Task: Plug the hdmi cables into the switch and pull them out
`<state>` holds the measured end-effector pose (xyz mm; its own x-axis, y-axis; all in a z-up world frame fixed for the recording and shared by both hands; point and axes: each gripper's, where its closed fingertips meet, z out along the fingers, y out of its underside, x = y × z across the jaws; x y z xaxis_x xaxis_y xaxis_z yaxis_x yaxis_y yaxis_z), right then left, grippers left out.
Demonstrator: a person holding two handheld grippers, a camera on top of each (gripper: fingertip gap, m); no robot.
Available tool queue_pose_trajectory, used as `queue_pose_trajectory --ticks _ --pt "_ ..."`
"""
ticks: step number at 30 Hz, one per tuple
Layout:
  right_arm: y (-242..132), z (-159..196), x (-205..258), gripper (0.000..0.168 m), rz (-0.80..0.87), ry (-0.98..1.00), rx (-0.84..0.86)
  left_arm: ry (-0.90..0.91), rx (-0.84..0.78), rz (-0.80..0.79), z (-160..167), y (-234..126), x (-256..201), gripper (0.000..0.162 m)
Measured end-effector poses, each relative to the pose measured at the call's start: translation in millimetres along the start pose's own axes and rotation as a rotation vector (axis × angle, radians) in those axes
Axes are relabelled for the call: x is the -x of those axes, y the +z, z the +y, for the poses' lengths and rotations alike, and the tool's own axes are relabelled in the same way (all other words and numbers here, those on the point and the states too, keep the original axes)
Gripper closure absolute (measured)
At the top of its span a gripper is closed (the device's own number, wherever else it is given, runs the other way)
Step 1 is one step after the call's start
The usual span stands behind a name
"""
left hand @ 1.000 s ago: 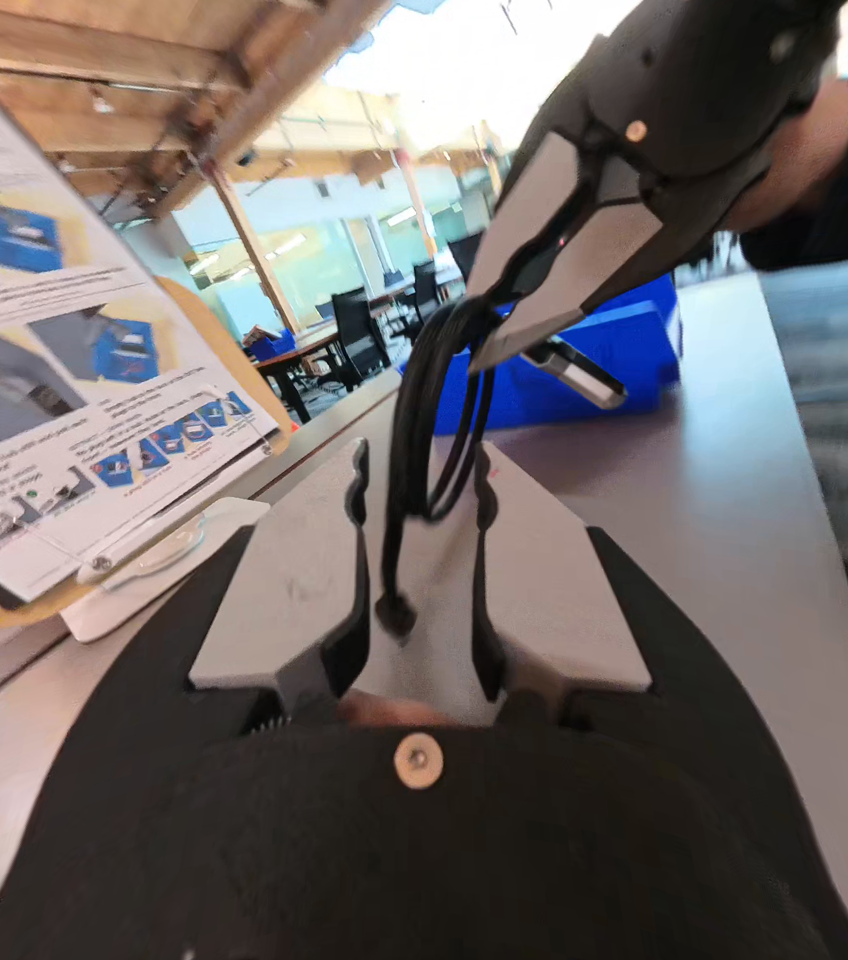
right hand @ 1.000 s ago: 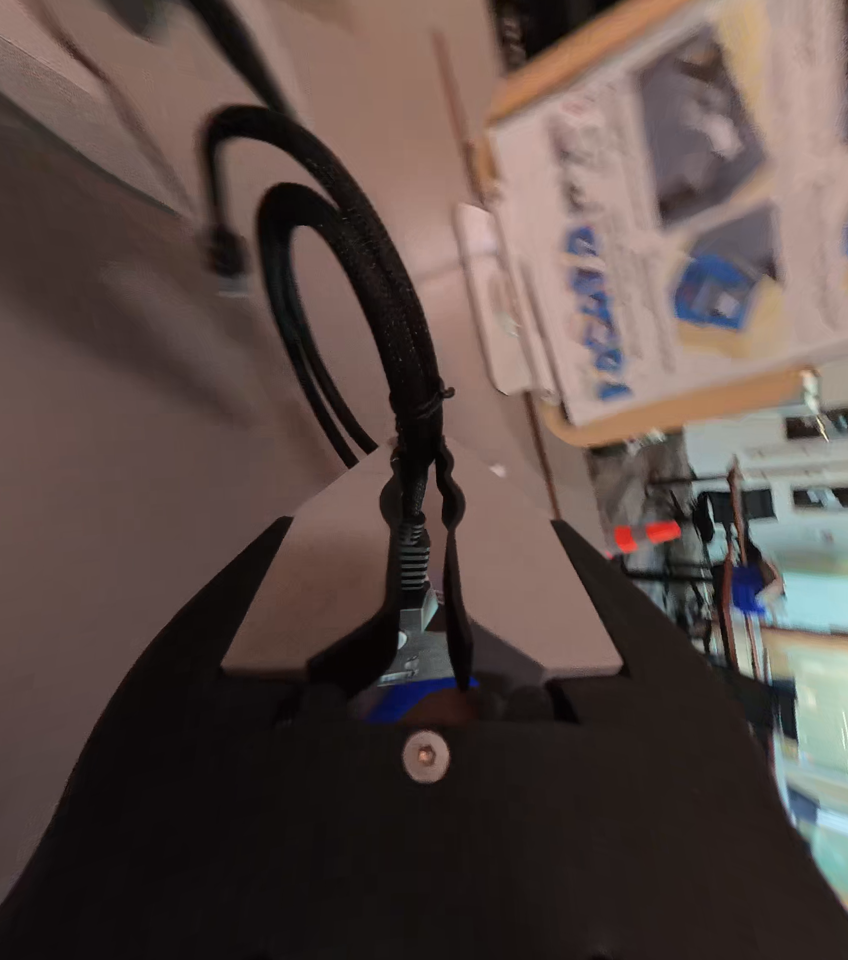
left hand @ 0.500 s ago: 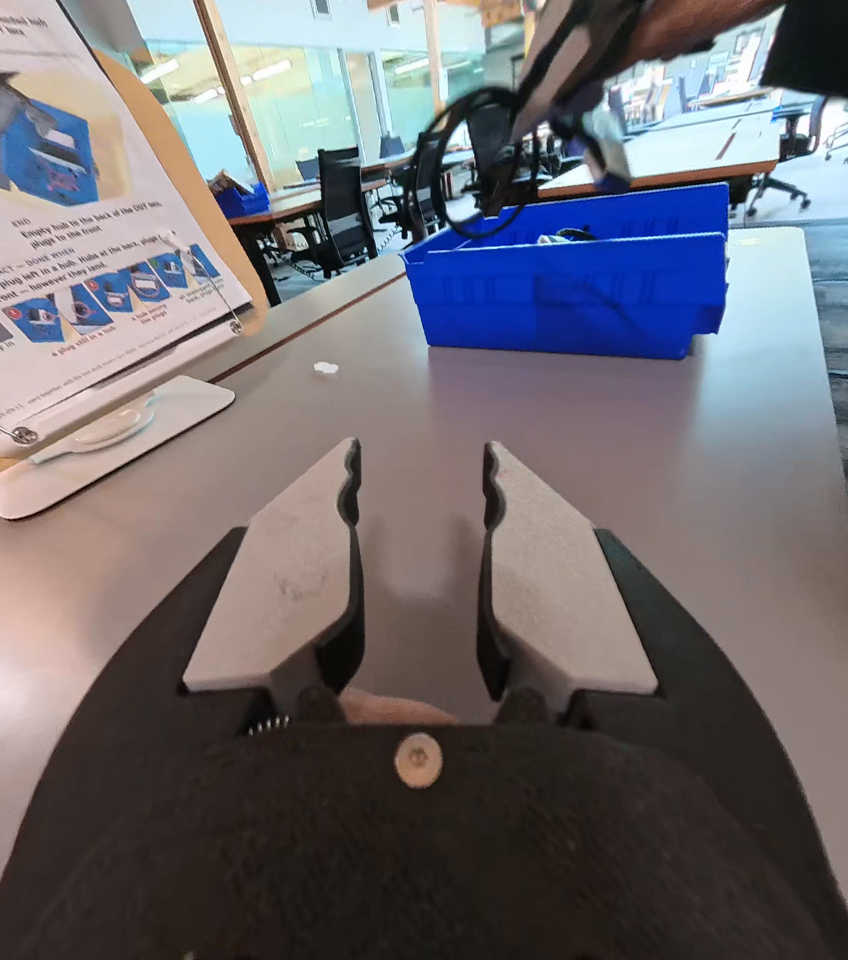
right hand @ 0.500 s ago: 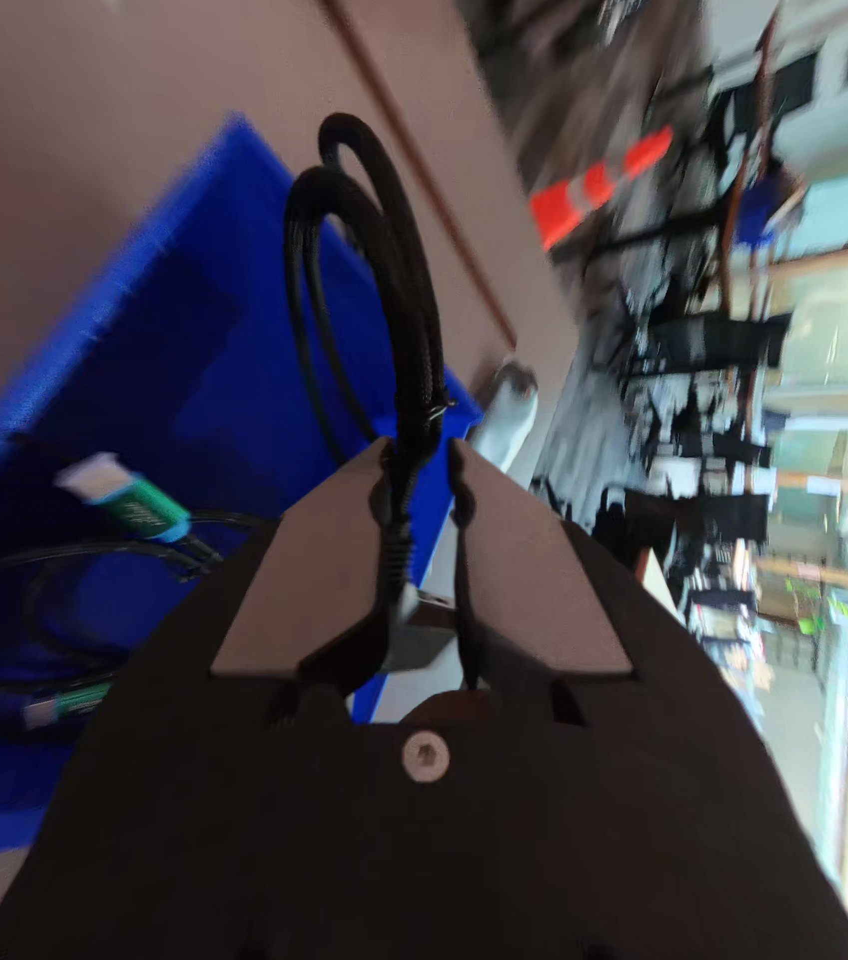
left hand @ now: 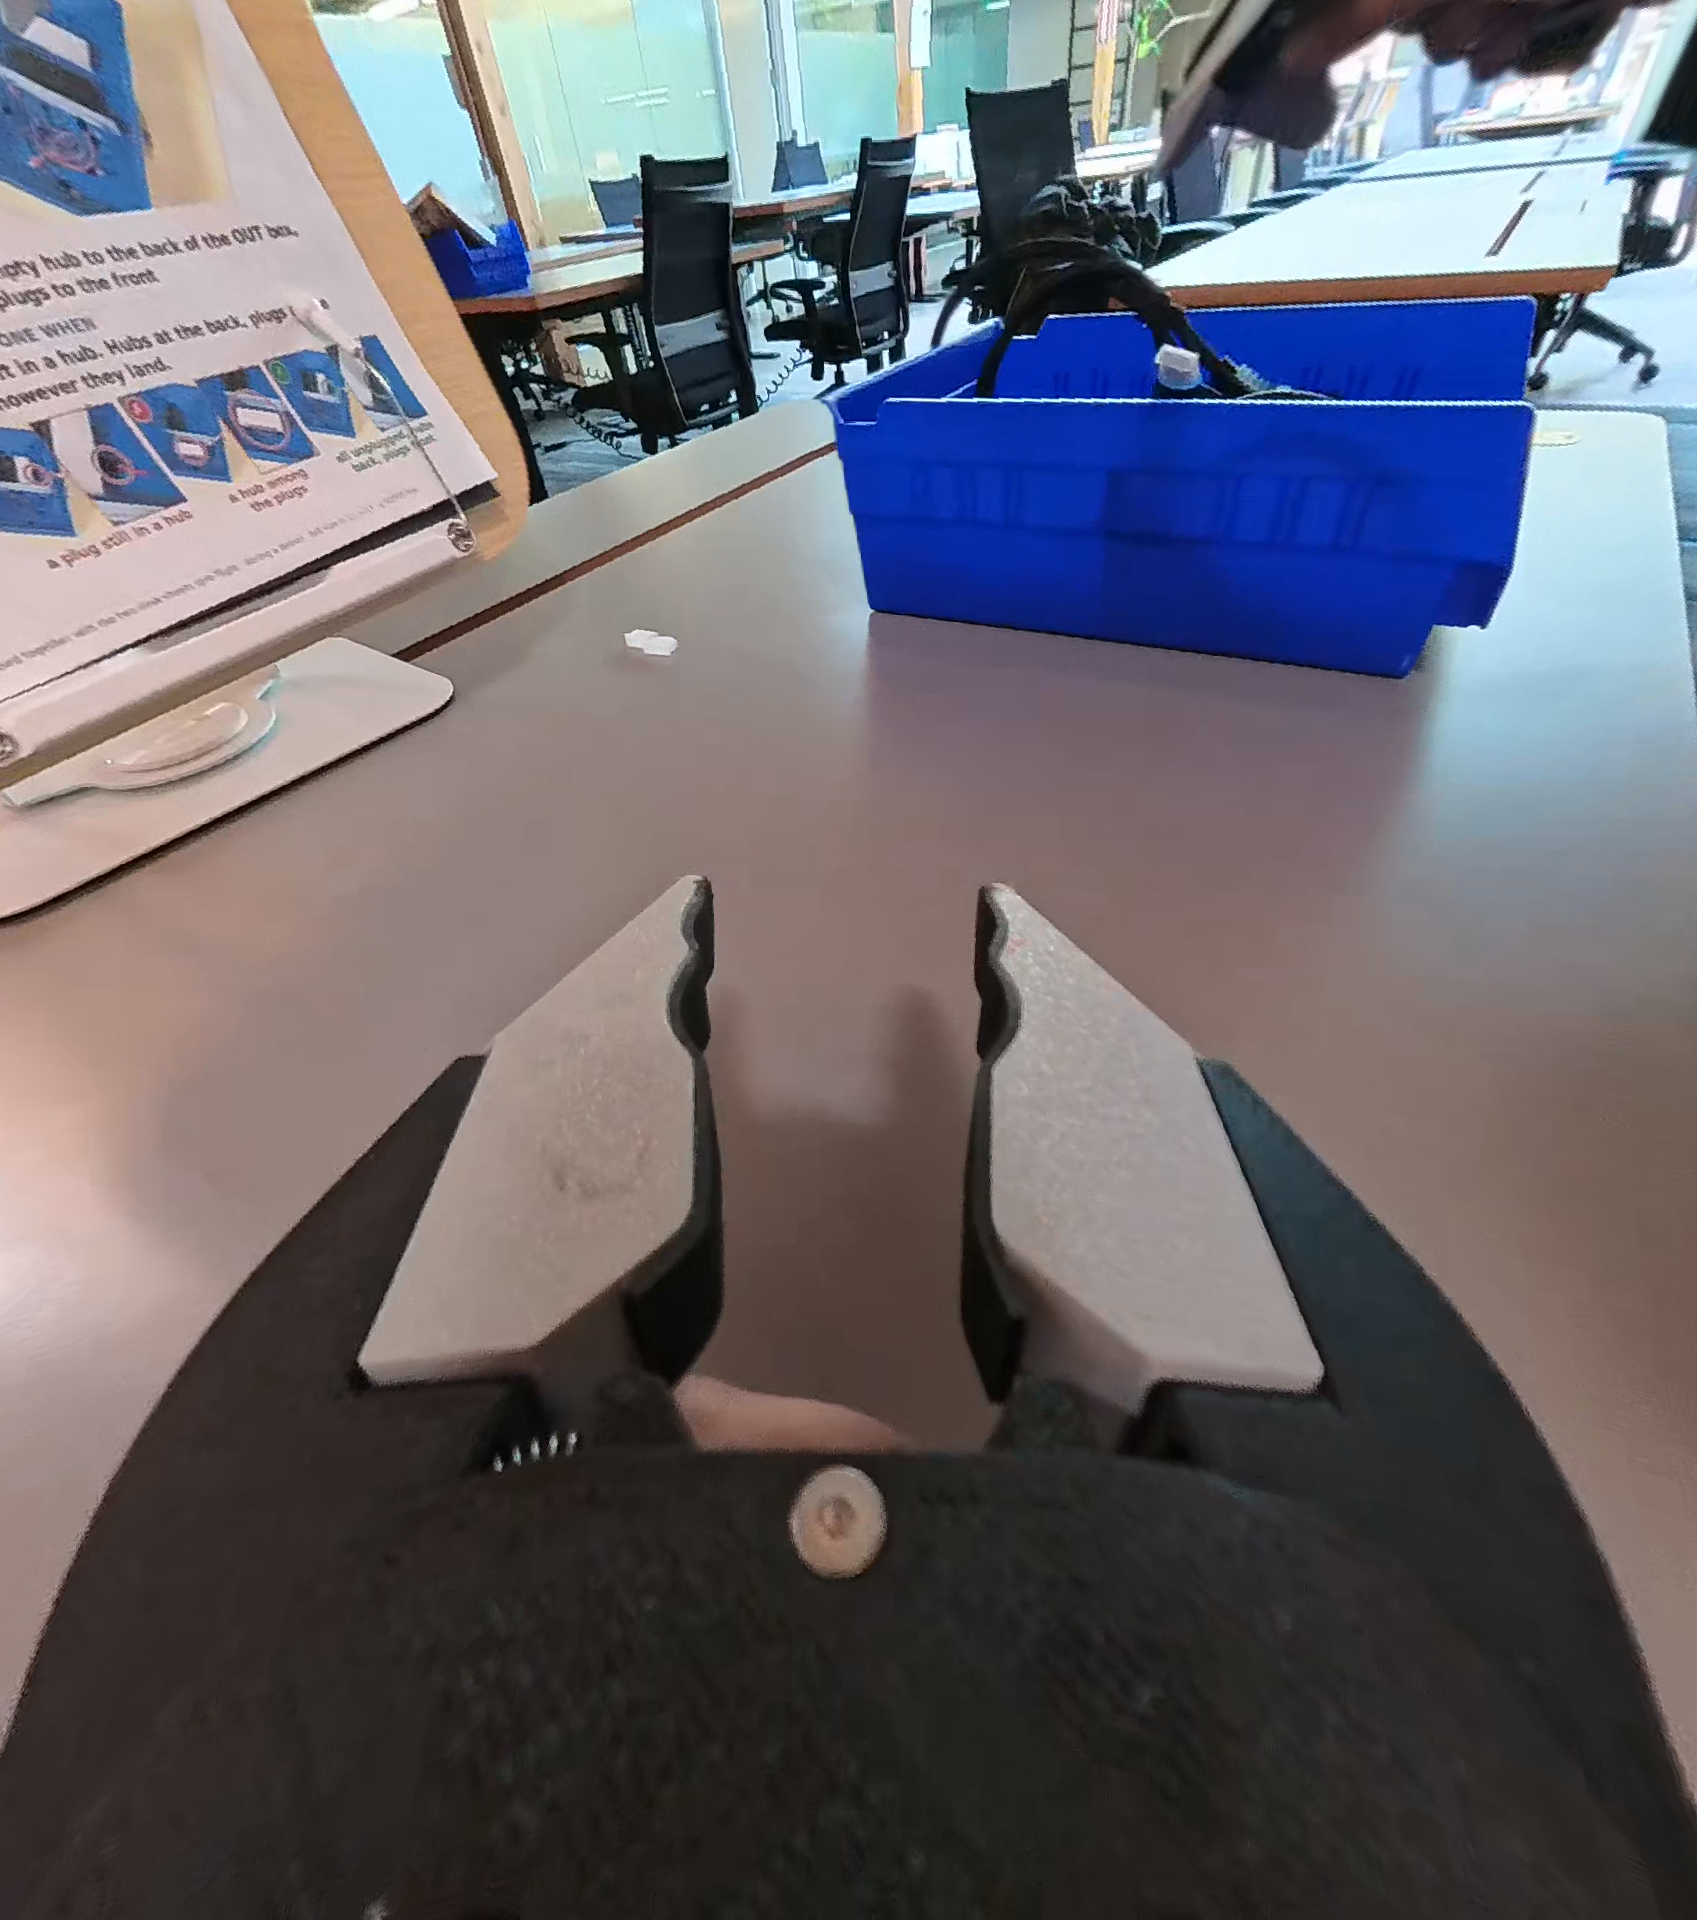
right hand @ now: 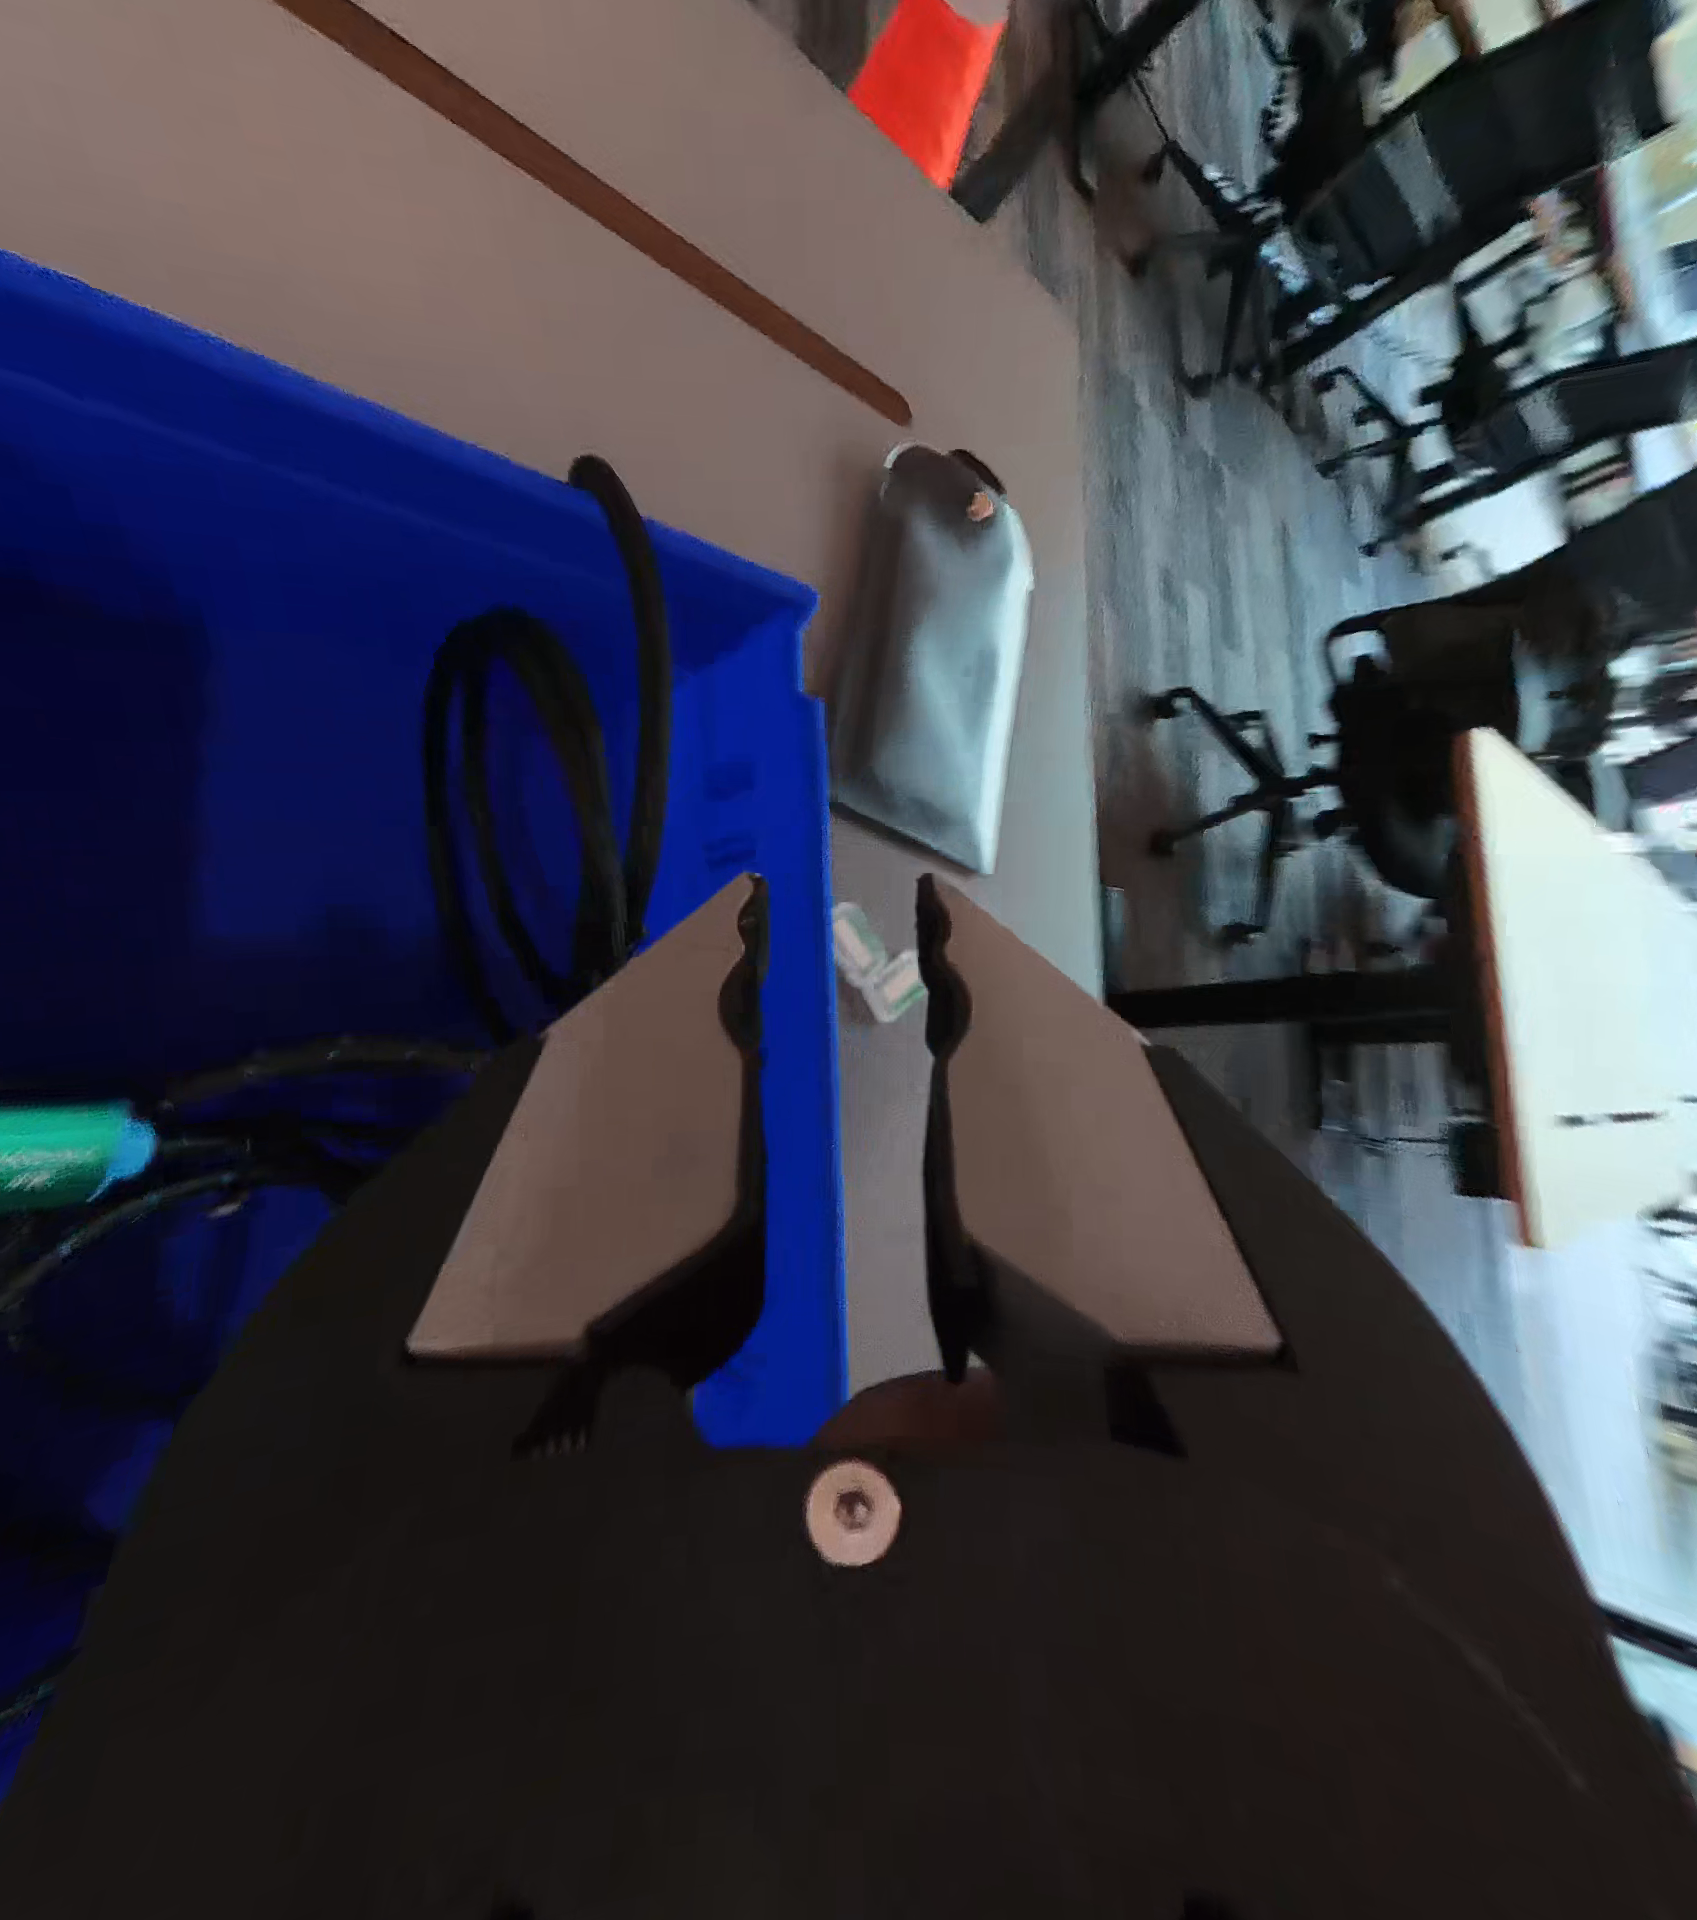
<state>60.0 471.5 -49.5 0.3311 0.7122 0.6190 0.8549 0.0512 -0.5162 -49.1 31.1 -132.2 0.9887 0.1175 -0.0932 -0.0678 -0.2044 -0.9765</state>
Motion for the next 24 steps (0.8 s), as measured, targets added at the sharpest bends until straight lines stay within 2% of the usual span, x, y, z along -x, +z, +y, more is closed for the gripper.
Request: queue_pose_trajectory --ticks 3,5,7,10,12,15,16,18,20,24 --pt "-18.7 21.3 22.8 0.135 -0.250 0.133 -0.031 -0.012 0.010 -0.005 1.4 0.4 1.9 0.114" --pt "-29.2 45.7 42.3 0.121 -0.416 0.165 0.021 -0.006 0.020 -0.001 2.6 1.5 0.3 0.114" --pt "-31.0 69.5 52.2 0.112 -0.476 0.160 0.077 0.004 0.028 0.004 3.6 2.7 -1.9 0.114" --pt "-32.4 90.4 74.0 0.110 -0.540 0.105 0.106 0.001 0.033 0.012 4.3 3.3 -3.4 0.115" --pt "-26.2 96.5 80.1 0.111 -0.506 0.058 0.113 -0.008 0.029 0.010 3.8 2.7 -2.4 0.115" --pt "-2.2 101.0 67.7 0.116 -0.334 -0.004 0.136 -0.026 0.026 0.010 3.7 2.0 -1.0 0.116" --pt "3.6 100.0 69.2 0.114 -0.326 -0.013 0.133 -0.029 0.027 0.011 3.8 2.0 -0.7 0.116" --pt "11.5 96.9 79.8 0.115 -0.372 0.003 0.124 -0.034 0.027 0.013 4.1 2.1 -0.5 0.116" --pt "17.2 100.0 92.4 0.129 -0.438 0.010 0.146 -0.035 0.029 0.015 4.4 2.3 -0.7 0.116" --pt "12.9 99.4 88.8 0.133 -0.458 0.021 0.173 -0.034 0.032 0.020 4.7 2.6 -1.5 0.117"
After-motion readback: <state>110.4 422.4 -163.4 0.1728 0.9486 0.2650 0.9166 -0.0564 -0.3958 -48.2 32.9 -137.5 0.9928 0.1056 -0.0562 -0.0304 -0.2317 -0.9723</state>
